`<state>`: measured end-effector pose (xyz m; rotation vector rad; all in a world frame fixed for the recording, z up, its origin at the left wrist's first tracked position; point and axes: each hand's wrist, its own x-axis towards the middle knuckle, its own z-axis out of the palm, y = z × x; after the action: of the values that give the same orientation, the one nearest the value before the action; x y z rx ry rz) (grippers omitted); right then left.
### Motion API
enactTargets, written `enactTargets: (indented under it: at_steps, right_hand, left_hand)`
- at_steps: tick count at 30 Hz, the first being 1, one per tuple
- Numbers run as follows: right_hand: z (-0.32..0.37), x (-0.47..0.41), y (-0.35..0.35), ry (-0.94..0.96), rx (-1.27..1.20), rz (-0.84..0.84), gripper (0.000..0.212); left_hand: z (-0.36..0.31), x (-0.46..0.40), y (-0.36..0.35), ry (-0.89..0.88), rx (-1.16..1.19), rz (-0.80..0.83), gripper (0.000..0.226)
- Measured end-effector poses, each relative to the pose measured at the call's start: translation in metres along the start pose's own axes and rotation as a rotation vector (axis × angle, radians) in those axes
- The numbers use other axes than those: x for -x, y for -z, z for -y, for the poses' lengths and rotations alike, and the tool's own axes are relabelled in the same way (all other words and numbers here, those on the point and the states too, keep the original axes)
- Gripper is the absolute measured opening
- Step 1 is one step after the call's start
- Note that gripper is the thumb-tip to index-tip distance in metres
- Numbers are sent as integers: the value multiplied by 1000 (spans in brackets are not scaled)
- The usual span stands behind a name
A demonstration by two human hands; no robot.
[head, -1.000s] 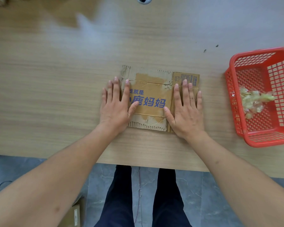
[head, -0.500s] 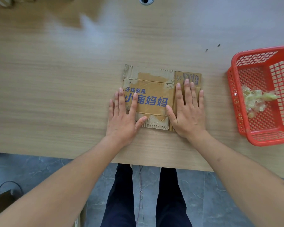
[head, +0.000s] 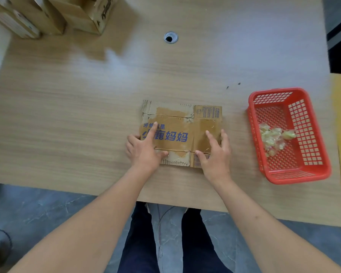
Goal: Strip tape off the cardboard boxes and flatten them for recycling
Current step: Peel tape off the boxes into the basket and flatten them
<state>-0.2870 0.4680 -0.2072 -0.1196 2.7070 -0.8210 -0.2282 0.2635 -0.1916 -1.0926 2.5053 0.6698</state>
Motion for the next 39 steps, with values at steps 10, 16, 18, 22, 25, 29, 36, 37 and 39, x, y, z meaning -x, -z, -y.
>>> enactTargets:
  at_steps: [10, 16, 18, 22, 25, 29, 36, 37, 39]
  right_hand:
    - [-8, 0, 44, 17, -213, 167, 86]
    - [32, 23, 88, 97, -207, 41, 88]
    - [52, 35, 106, 110, -187, -24, 88]
    - [87, 70, 138, 145, -109, -185, 91]
    - [113, 102, 160, 130, -73, -298, 90]
    - [138, 144, 190, 120, -112, -453, 89]
    - [152, 206, 259, 125, -143, -670, 87]
    - [153, 215, 272, 127, -139, -700, 86]
    - [148, 228, 297, 119, -128, -747, 87]
  left_hand:
    - [5, 29, 12, -119, 259, 31, 89]
    - [1, 41, 69, -256, 263, -66, 103]
    - [1, 46, 95, -330, 225, -89, 101]
    - [-2, 65, 146, -494, 176, -142, 99]
    - [-6, 84, 182, -629, 178, -192, 99]
    - [-17, 113, 226, -786, 188, -220, 98]
    - [-57, 174, 275, -980, 242, -279, 96]
    - [-66, 184, 280, -1004, 262, -281, 97]
    - [-87, 203, 285, -1047, 297, -277, 97]
